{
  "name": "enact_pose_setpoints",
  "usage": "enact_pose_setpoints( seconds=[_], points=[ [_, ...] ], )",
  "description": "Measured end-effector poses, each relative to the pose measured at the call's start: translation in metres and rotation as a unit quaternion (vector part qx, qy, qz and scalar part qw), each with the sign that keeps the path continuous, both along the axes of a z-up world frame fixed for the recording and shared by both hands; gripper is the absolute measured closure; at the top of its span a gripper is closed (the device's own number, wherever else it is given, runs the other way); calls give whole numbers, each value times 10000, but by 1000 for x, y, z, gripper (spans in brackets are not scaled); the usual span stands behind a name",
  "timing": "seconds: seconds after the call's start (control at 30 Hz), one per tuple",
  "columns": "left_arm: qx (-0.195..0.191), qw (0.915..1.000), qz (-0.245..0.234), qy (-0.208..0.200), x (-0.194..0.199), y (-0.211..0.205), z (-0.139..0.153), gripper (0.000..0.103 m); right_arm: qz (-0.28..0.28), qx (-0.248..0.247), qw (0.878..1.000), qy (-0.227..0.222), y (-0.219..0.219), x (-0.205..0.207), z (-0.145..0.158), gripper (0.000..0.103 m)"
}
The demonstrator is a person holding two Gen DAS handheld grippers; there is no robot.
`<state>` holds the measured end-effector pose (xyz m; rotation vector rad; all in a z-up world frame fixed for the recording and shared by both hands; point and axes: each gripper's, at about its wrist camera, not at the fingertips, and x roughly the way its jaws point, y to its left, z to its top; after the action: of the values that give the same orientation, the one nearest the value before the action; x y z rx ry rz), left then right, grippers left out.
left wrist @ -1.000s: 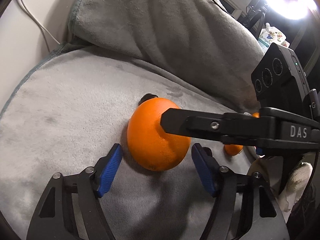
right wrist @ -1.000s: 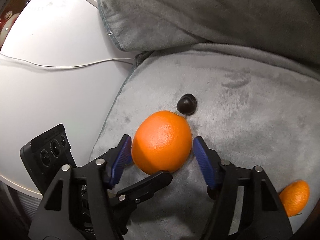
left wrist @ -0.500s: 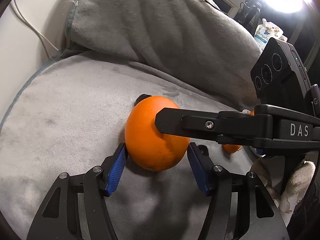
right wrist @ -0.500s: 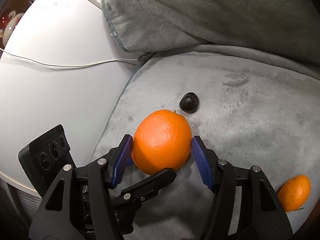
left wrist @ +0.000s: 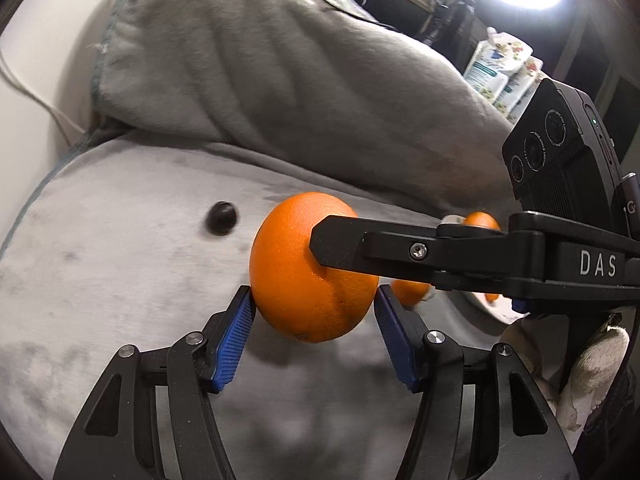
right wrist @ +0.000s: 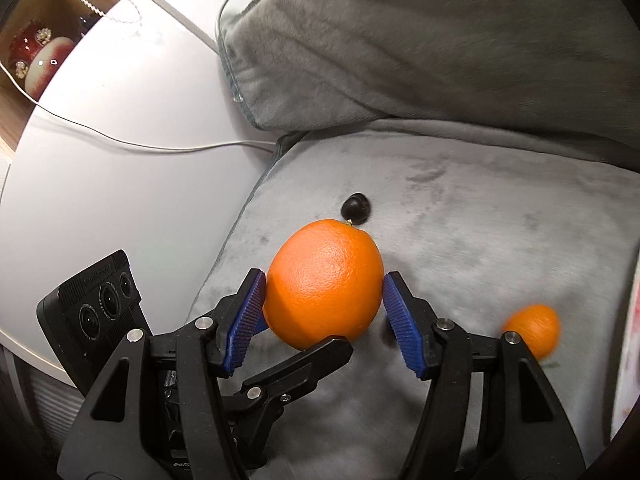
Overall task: Organize fruits
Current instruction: 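Lift the large orange with both grippers and set it on the plate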
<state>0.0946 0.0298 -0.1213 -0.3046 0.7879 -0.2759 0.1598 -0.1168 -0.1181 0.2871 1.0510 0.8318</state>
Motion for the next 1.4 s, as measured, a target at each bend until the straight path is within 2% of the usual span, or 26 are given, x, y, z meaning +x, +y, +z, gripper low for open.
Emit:
enact_pose_setpoints(
  seconds=[0.43,0.87,1.4],
  points=[
    [36,9986,-500,-187,-3,-60,16,42,-567,115,9980,-259,-73,-24,18,39],
    [61,9932,-1141,-222,-6,-123,22,42,-1162,106,9924,-398,-146,-48,23,39],
    [148,9853,-1703,-72,1,-180,13,42,-1697,143,9851,-231,-212,-57,12,39]
  ],
)
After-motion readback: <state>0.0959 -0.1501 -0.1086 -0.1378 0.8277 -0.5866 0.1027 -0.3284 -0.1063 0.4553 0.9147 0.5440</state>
